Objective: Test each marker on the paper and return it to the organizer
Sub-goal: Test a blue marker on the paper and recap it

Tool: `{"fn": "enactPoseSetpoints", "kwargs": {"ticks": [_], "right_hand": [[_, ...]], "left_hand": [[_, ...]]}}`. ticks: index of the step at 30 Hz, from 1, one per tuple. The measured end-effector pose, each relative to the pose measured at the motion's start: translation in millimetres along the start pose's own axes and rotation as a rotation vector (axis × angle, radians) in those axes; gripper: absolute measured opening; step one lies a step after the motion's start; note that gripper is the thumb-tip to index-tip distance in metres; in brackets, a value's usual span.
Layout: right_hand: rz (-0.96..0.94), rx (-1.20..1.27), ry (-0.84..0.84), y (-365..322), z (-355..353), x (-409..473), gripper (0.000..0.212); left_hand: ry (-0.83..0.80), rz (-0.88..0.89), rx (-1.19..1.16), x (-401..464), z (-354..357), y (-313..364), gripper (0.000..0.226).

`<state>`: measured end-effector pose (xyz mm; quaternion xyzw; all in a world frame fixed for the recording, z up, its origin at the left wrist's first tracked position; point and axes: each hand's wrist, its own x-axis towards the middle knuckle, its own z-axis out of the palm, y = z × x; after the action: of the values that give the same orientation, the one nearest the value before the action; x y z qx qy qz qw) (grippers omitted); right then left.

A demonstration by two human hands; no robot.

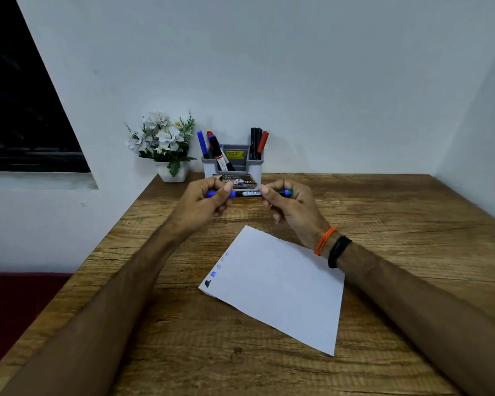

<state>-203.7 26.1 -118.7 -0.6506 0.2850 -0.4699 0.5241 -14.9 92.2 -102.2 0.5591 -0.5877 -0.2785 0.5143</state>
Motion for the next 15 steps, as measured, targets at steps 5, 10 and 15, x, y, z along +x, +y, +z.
{"fn": "enactPoseSetpoints", "kwargs": {"ticks": [5, 10, 15], "right_hand": [[-0.090, -0.023, -0.058, 0.6, -2.6, -0.3, 0.011], [-0.181, -0.100, -0.073, 7.1, -5.7, 2.4, 0.006], [-0.193, -0.078, -0.069, 1.6, -5.3, 6.5, 0.012]], "left_hand": [[-0.021, -0.026, -0.002, 0.0, 4.1, 1.5, 0.030], [-0.061, -0.032, -0.056, -0.2, 8.7, 1.5, 0.030], [-0.004, 0.002, -0.003, 1.7, 3.8, 6.0, 0.026]]}}
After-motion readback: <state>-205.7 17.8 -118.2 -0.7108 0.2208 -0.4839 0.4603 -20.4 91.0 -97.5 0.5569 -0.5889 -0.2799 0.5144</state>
